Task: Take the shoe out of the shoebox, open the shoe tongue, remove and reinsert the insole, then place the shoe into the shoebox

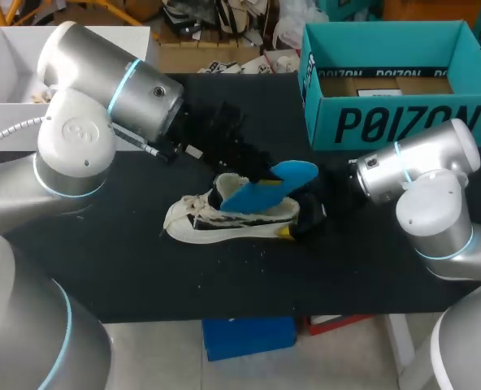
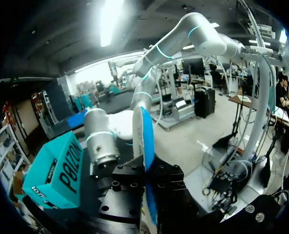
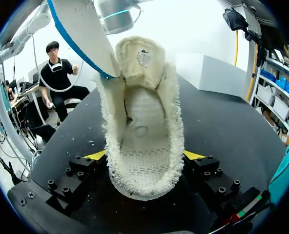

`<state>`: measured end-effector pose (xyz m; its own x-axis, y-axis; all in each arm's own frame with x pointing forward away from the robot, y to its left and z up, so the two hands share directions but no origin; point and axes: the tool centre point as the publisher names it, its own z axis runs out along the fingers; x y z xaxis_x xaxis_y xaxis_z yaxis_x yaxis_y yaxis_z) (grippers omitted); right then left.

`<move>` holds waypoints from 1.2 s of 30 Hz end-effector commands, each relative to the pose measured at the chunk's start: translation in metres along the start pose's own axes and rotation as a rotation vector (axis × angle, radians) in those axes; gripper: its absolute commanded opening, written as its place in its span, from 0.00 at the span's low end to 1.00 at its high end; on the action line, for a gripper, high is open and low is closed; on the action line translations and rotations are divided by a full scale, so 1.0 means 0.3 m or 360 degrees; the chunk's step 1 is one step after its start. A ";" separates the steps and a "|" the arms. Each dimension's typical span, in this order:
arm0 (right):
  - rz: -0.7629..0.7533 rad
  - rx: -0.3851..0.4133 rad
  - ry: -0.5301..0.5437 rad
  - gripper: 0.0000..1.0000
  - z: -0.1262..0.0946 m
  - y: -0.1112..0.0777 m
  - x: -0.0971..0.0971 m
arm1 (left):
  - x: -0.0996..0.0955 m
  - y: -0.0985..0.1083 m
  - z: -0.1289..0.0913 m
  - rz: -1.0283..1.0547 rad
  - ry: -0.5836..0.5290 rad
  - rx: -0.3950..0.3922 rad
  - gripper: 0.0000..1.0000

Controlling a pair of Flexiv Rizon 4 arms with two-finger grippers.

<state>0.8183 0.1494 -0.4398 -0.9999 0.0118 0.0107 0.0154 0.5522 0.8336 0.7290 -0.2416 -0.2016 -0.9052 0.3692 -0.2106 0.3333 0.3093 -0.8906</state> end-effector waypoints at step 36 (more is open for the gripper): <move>0.0003 0.0003 -0.0001 0.00 0.014 -0.013 -0.005 | 0.066 -0.310 -0.267 -0.0867 -0.0221 0.1112 0.00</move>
<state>0.8183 0.1494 -0.4399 -0.9999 0.0119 0.0108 0.0155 0.5522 0.8335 0.7016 -0.1930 -0.1000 -0.9315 0.2025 0.3021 -0.3432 -0.2147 -0.9144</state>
